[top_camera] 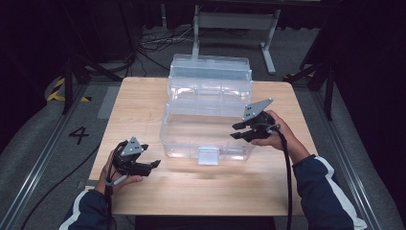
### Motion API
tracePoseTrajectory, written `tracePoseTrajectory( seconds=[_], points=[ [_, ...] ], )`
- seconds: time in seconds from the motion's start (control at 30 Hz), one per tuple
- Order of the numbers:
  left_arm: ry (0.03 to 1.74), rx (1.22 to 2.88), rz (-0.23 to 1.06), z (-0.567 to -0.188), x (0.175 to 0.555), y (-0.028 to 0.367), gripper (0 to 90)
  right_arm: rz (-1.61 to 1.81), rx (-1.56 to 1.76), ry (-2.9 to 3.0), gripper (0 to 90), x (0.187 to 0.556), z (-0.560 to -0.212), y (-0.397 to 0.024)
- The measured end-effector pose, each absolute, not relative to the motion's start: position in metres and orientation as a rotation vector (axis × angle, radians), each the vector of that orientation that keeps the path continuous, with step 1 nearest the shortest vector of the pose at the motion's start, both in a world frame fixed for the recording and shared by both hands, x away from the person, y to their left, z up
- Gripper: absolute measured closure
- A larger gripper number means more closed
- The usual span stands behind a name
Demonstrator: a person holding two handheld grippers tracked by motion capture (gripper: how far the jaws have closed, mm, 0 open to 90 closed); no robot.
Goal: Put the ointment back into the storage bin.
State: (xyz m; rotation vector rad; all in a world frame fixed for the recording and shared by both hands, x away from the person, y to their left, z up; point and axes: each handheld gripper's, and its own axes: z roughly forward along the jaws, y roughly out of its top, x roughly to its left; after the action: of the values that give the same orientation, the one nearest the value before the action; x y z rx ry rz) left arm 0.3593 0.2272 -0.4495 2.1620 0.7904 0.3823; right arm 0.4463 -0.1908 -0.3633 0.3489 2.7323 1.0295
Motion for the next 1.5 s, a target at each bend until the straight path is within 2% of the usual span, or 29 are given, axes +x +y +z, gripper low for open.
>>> tracePoseTrajectory(
  seconds=[0.27, 0.4, 0.67, 0.87, 1.5],
  points=[
    [0.749, 2.128, 0.431, -0.430, 0.355, 0.225, 27.0, 1.145, 0.363, 2.621, 53.5, 0.441, -0.353, -0.204],
    [0.716, 2.121, 0.461, -0.420, 0.352, 0.222, 29.6, 1.166, 0.376, 2.571, 51.7, 0.440, -0.348, -0.208],
    [0.644, 2.123, 0.489, -0.404, 0.348, 0.209, 30.0, 1.182, 0.393, 2.493, 52.0, 0.446, -0.336, -0.213],
    [0.611, 2.135, 0.460, -0.399, 0.350, 0.199, 31.0, 1.197, 0.417, 2.447, 51.6, 0.453, -0.326, -0.218],
    [0.526, 2.242, 0.394, -0.406, 0.376, 0.163, 28.7, 1.116, 0.451, 2.412, 48.8, 0.494, -0.298, -0.212]
  ],
)
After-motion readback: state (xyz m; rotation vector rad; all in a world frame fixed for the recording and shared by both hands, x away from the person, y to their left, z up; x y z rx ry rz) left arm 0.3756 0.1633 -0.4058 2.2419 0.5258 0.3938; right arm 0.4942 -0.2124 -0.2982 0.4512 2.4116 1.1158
